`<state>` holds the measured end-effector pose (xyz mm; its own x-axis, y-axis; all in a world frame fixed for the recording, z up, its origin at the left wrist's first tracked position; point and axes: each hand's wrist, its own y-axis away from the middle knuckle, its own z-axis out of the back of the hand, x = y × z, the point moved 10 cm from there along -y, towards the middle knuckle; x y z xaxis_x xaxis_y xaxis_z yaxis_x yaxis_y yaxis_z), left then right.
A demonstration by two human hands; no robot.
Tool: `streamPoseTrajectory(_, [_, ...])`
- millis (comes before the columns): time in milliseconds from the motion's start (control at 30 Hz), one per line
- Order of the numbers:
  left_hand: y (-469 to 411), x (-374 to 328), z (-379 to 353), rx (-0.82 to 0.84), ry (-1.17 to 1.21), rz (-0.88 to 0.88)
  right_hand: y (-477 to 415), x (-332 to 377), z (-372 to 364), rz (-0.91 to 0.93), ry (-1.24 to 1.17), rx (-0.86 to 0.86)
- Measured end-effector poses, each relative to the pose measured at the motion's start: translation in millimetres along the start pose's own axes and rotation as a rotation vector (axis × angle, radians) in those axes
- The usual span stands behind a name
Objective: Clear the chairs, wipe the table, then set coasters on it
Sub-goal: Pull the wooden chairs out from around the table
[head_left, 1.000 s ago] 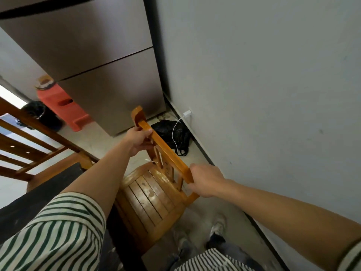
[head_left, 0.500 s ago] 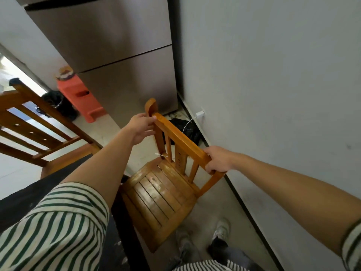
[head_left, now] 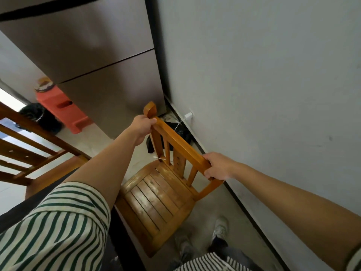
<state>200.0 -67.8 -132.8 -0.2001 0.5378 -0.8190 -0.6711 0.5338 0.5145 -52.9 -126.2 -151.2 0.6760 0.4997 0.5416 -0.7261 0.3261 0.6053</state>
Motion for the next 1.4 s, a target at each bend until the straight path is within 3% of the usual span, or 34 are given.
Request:
streamPoseTrajectory(300, [-22.4,-15.5,-12.9,0.025,-0.064,-0.042,6.6,-1.8,5.1,-0.050,0.074,-0.106])
streamPoseTrajectory(533, [-26.3,-34.2,6.1,-0.025,-0.236,-0.147,3.5,8.4,6.2,-0.027,0.125,-0.069])
streamPoseTrajectory(800, [-34.8,-26.2,24.8,-0.047,-0.277,-0.167,-3.5,19.0,2.4,-0.027,0.166,-0.102])
streamPoseTrajectory(1267, [-6.9,-0.5,15.0,0.007,-0.340,-0.082,0.0,11.2,-5.7,-0.042,0.153,-0.159])
streamPoseTrajectory(1400, [38.0,20.6,27.9,-0.006,-0.438,-0.009,3.2,24.1,1.6,0.070,0.324,-0.259])
